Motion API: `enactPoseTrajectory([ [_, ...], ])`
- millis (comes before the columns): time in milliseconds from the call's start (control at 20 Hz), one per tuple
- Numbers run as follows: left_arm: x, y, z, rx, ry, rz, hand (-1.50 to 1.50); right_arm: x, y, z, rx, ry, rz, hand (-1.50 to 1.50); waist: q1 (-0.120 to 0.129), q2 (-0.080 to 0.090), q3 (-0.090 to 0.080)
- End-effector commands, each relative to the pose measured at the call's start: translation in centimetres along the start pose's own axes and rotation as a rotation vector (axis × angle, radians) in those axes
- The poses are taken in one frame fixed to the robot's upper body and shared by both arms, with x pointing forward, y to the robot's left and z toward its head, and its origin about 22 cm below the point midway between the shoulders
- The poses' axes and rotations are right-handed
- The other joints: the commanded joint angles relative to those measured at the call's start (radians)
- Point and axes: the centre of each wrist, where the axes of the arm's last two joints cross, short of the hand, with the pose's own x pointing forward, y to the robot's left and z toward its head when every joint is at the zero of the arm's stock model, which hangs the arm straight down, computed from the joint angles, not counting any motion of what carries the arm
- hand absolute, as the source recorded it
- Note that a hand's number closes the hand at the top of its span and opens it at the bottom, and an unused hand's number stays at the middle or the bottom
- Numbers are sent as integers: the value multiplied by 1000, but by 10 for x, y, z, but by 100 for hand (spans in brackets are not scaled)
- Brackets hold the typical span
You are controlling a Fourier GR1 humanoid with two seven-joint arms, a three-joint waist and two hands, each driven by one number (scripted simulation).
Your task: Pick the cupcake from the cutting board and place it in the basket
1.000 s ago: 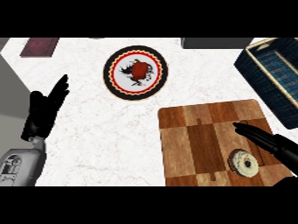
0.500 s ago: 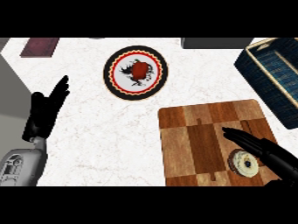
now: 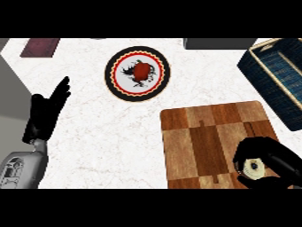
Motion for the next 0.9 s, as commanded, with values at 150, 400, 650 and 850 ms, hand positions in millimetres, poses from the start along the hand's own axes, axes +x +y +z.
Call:
enactPoseTrajectory([
  [150, 3, 1, -2, 4, 9, -2, 0, 30, -25, -55, 56, 302, 331, 150, 12, 1, -3],
  [400, 0, -9, 6, -5, -1, -11, 0, 62, -37, -117, 109, 506, 495, 150, 27, 1, -1],
  [650, 2, -4, 17, 12, 9, -8, 0, 100, -45, -145, 72, 442, 570, 150, 9, -1, 1],
  [850, -10, -4, 3, -4, 20, -10, 0, 122, -53, -139, -48, 408, 296, 150, -7, -1, 1],
])
